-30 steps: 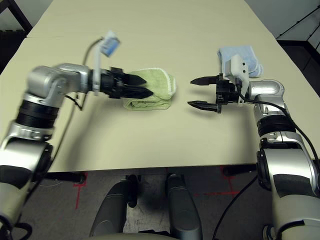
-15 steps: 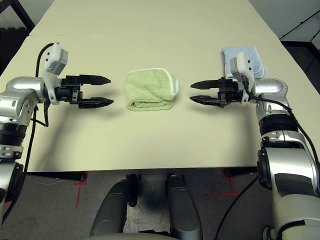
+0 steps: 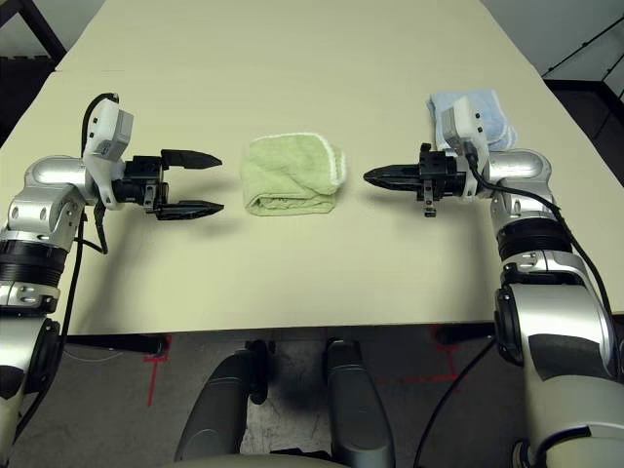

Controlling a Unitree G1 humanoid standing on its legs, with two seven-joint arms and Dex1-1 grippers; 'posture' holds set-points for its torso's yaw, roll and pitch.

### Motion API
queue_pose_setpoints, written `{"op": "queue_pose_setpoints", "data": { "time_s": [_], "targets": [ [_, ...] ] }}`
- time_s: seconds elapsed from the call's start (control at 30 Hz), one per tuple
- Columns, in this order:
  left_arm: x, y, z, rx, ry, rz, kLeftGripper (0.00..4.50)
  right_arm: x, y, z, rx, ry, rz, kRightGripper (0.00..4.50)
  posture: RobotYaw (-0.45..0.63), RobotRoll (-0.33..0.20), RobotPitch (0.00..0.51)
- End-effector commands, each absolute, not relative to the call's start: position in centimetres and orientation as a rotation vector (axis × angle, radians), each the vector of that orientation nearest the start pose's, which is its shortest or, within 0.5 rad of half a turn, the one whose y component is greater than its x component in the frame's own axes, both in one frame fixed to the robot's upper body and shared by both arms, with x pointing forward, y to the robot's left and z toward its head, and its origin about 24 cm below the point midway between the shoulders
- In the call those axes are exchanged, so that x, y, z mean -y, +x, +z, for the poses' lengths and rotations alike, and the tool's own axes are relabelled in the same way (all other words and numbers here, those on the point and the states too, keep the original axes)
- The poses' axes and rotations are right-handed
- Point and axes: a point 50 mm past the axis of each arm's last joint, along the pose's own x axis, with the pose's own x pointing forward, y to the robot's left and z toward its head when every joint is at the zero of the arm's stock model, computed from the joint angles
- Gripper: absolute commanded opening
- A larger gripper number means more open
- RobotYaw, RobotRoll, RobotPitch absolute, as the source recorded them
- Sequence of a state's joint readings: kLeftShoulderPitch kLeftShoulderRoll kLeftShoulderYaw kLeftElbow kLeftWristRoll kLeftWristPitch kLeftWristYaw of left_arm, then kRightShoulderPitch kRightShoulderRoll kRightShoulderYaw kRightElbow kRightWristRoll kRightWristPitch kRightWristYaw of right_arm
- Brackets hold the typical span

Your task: Fold the towel and set it aside.

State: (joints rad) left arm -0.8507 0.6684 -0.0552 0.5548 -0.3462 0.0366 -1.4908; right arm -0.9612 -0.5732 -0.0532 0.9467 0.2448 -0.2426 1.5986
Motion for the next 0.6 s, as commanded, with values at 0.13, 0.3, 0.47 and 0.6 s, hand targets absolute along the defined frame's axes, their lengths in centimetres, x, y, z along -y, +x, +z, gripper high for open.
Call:
{"op": "queue_pose_setpoints", "data": {
  "time_s": [0.13, 0.3, 0.47, 0.6],
  "targets": [
    [-21.0, 34.0, 20.5, 0.05, 0.467, -1.381, 3.14, 22.0, 35.3, 19.2, 0.114, -0.406, 1.349, 0.0, -0.06, 0.0, 0.182],
    [-21.0, 33.9, 20.5, 0.076, 0.484, -1.404, 1.22, 22.0, 35.3, 19.2, 0.113, -0.408, 1.349, 0.0, -0.06, 0.0, 0.18],
    [-20.6, 34.0, 20.5, 0.101, 0.484, -1.409, 0.01, 21.3, 35.4, 19.4, 0.13, -0.392, 1.367, 0.0, -0.05, 0.0, 0.181],
    [-19.7, 34.6, 20.6, 0.112, 0.459, -1.411, 0.01, 20.6, 35.6, 19.7, 0.146, -0.374, 1.386, 0.0, -0.04, 0.0, 0.182]
  ]
}}
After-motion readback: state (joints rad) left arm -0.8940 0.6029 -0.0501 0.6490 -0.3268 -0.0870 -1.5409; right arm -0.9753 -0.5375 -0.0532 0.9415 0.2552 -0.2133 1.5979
